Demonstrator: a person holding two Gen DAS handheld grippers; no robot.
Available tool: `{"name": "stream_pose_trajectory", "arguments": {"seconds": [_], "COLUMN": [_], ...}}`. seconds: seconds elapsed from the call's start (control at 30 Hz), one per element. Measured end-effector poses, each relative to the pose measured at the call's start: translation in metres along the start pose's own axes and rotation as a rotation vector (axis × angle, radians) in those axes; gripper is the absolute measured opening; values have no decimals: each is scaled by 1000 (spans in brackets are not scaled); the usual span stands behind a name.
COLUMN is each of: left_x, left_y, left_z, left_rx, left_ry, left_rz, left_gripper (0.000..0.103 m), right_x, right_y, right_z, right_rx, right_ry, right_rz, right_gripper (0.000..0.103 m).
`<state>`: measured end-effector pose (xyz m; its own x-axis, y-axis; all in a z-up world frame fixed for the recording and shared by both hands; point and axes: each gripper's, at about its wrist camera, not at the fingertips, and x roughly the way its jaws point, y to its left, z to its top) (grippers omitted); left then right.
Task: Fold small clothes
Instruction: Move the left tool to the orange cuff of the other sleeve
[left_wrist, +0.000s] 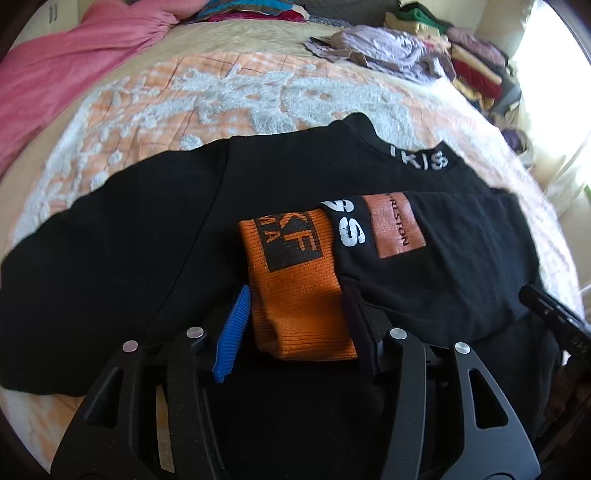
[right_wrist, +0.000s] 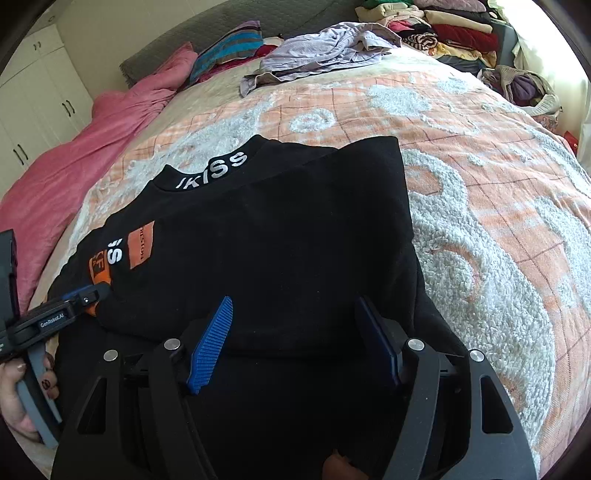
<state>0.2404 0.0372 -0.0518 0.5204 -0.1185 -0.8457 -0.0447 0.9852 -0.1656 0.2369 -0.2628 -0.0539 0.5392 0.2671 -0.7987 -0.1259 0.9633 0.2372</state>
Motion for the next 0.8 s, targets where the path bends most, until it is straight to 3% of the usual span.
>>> {"name": "stream_pose_trajectory", "arguments": {"seconds": [0.2, 0.23, 0.27, 0.37, 0.47, 0.8], "left_x": [-29, -36, -41, -53, -63, -87], "left_y": [10, 12, 12, 17, 25, 69], "left_z": [-3, -4, -4, -7, -10, -24], "left_rx": [-34, -38, -40, -45, -58, -151], "left_ry": [-51, -64, -71, -100, -116, -149], "left_rz": [-43, -48, -48, -23, -12, 7], "left_gripper": [52, 57, 68, 73, 89, 94], "right_x": [-16, -19, -22, -29, -36, -44], "right_y": [8, 12, 15, 28, 41, 77], "right_z": [1, 2, 2, 1, -2, -5], "right_rx": [-5, -11, -17, -45, -79, -162], "right_ry": [-53, -62, -70, -90, -109, -129], "right_rz": [60, 69, 77, 87, 98, 115], "right_gripper": [86, 87, 91, 96, 98, 99]}}
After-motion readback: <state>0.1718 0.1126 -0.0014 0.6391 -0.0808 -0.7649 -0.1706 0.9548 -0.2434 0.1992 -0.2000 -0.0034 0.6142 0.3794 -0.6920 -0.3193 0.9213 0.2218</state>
